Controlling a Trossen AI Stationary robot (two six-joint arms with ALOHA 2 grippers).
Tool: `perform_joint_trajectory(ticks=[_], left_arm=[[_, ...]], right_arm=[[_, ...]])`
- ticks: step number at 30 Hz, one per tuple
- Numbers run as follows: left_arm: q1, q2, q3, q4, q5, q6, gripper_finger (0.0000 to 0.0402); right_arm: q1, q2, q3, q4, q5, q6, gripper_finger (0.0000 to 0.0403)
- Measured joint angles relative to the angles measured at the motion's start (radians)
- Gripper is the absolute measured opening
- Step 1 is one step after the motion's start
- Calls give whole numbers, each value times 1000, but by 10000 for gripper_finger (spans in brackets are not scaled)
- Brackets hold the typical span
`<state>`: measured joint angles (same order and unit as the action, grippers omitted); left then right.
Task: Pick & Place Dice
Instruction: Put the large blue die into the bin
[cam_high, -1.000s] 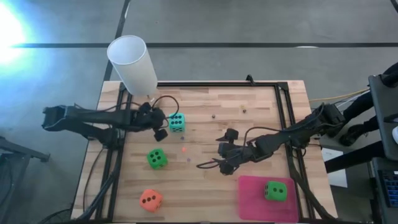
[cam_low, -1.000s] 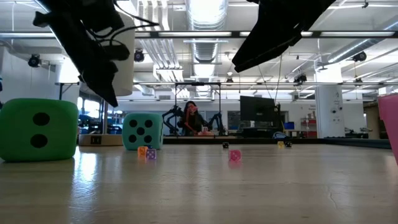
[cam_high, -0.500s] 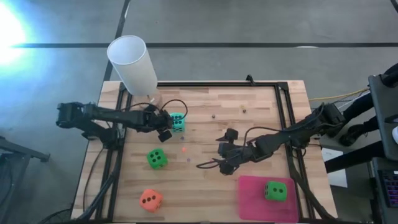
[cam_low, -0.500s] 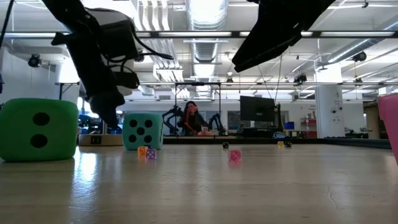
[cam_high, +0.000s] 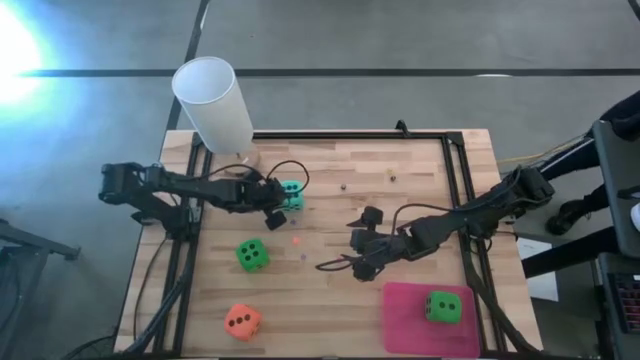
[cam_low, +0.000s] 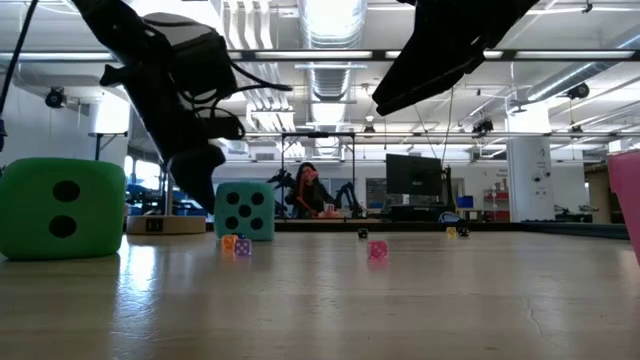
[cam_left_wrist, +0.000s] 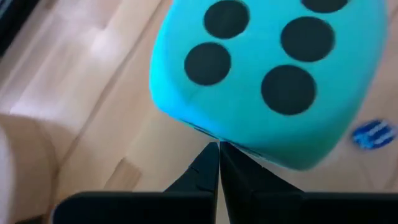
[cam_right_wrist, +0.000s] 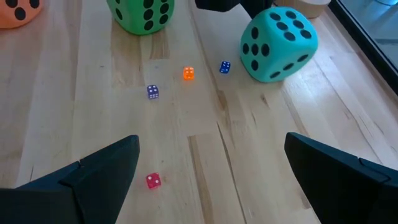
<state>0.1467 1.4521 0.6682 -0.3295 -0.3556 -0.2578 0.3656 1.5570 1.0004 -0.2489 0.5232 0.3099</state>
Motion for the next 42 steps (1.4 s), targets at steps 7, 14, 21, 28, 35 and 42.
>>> perform_joint_trajectory(ticks=[7, 14, 21, 28, 35, 42], left_arm=[[-1, 9, 0, 147, 82, 46, 19], [-1, 21, 1, 141, 98, 69, 19], [17, -16, 1, 103, -40, 25, 19], [33, 17, -1, 159, -74, 25, 19], [32, 43, -1, 267, -57, 28, 19], [32, 56, 1, 352, 66, 45, 19]], right_arm=[[0, 0, 0, 0, 0, 0, 400], [0, 0, 0, 1, 0, 0, 400], [0, 0, 0, 1, 1, 0, 400], [0, 0, 0, 1, 1, -5, 400], [0, 0, 0, 1, 1, -8, 400], [0, 0, 0, 1, 1, -8, 400]])
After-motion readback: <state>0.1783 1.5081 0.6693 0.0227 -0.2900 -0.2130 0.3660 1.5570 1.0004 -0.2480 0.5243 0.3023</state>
